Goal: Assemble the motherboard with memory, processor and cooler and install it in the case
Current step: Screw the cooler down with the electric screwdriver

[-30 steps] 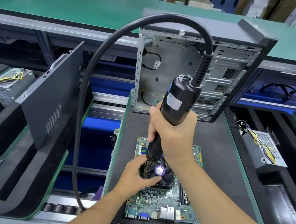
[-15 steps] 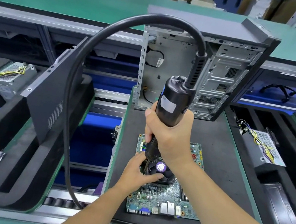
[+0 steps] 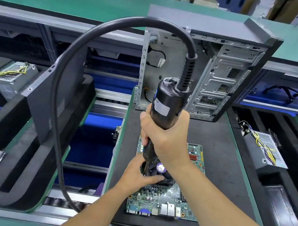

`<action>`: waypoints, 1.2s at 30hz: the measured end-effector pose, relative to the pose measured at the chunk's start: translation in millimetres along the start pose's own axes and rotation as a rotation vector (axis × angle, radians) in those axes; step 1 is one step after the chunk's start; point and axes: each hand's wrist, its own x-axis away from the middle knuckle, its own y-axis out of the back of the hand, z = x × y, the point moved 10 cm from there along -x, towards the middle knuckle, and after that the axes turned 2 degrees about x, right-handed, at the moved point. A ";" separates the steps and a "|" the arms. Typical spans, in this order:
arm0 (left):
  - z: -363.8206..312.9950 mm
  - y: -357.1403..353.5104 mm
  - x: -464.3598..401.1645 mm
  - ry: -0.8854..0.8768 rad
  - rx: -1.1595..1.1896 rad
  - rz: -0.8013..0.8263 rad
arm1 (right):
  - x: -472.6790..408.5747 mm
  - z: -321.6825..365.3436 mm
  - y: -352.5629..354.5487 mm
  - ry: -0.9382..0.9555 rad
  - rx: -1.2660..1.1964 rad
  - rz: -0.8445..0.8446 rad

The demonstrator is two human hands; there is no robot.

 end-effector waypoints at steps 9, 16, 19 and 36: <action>4.1 0.1 -1.6 0.017 0.001 0.004 | -1.1 0.2 -0.1 0.010 0.007 0.012; 5.3 0.6 -0.3 0.031 -0.020 0.003 | -2.1 0.9 5.1 0.028 0.007 0.009; 4.3 1.3 -0.6 0.031 -0.007 0.004 | -3.1 -0.2 3.8 0.030 0.011 0.017; 1.1 -2.6 2.9 0.095 -0.071 0.201 | -0.7 5.2 6.3 0.043 -0.028 0.052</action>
